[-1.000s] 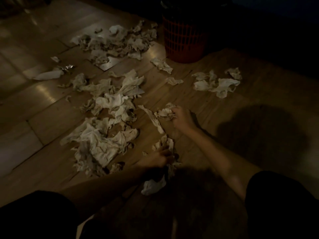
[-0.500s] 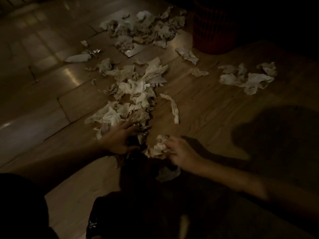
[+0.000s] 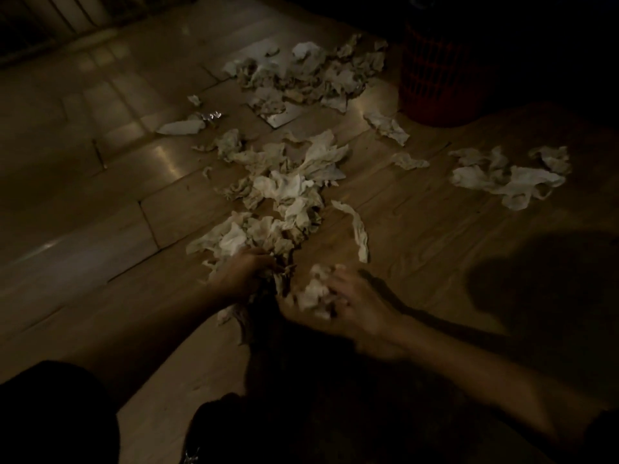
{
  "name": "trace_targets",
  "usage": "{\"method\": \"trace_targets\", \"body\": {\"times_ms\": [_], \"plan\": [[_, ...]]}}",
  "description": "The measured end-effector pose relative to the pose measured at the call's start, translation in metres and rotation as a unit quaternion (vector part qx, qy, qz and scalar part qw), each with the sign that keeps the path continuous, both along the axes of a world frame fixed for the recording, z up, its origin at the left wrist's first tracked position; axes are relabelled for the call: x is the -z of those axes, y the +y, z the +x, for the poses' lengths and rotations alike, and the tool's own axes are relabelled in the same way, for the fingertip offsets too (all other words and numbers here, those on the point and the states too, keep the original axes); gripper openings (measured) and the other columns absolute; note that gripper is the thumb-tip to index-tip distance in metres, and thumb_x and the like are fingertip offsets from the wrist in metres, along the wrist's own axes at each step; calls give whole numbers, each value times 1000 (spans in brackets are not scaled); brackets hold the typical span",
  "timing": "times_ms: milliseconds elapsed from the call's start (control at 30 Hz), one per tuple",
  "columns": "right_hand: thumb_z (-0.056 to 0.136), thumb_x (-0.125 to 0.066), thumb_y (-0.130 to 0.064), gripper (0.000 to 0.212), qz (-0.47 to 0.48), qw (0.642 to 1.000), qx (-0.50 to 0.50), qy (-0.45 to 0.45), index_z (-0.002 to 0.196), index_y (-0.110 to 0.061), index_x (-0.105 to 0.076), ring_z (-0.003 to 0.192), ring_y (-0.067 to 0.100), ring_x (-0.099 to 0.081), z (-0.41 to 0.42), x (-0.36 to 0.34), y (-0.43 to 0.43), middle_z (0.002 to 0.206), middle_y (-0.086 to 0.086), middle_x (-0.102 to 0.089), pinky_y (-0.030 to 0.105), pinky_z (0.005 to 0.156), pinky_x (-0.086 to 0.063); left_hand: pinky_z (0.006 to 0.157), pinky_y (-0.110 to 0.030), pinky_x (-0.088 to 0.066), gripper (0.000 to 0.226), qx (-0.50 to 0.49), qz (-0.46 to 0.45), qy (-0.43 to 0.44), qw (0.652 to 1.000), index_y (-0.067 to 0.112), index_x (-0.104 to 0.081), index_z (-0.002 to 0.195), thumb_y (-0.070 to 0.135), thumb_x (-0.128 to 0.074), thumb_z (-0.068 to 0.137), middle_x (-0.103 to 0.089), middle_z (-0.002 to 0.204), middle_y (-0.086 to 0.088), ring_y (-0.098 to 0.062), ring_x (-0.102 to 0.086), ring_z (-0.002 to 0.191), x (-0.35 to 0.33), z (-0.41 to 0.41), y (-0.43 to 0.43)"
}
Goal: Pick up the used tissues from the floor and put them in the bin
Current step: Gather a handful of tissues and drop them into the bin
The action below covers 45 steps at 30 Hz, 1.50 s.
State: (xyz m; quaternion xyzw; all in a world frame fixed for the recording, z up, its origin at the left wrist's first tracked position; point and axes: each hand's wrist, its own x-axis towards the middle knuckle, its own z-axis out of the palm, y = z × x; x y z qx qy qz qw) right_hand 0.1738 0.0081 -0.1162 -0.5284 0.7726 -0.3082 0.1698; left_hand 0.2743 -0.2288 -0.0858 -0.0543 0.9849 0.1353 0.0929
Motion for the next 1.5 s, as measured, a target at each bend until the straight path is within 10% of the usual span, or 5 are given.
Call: {"method": "trace_targets", "body": {"times_ms": [267, 600, 900, 1167, 1500], "plan": [[85, -57, -7, 45, 59, 942, 326, 50, 129, -15, -49, 127, 36, -36, -100, -1, -78, 140, 13, -43, 41, 102, -35, 83, -42, -48, 49, -227, 13, 161, 961, 10, -58, 119, -3, -61, 71, -51, 120, -17, -36, -52, 107, -20, 2, -48], [88, -52, -6, 39, -15, 949, 302, -88, 127, -10, -51, 117, 35, -50, -113, -19, -114, 129, 16, -54, 36, 84, -46, 103, -53, -36, 85, -292, -5, -178, 940, 36, -21, 141, 29, -70, 72, -6, 155, -10, -48, -12, 137, 6, -1, -57], [87, -58, -23, 75, 295, 954, -9, 48, 144, -35, -11, 140, 44, -1, -84, -15, -176, 156, 11, -4, 59, 110, -18, 114, -56, -21, 103, -188, 1, -340, 921, 42, 1, 143, 41, -72, 72, 14, 157, -10, -43, 4, 143, -3, 15, -53], [84, -53, 9, 56, 62, 987, 92, 120, 132, -20, -45, 128, 35, -32, -47, 13, -149, 138, 12, -42, 42, 99, -42, 92, -40, -50, 49, -204, -32, -107, 973, 22, -47, 128, 14, -60, 81, -51, 131, -9, -28, -50, 118, -5, 26, -26], [90, -50, -7, 39, -9, 987, 160, 4, 129, -13, -52, 131, 31, -33, -81, -60, -126, 140, 15, -41, 32, 105, -33, 74, -32, -44, 27, -202, 39, -14, 978, 8, -65, 104, 3, -61, 78, -64, 112, -15, -28, -58, 103, -93, -88, -50]]}}
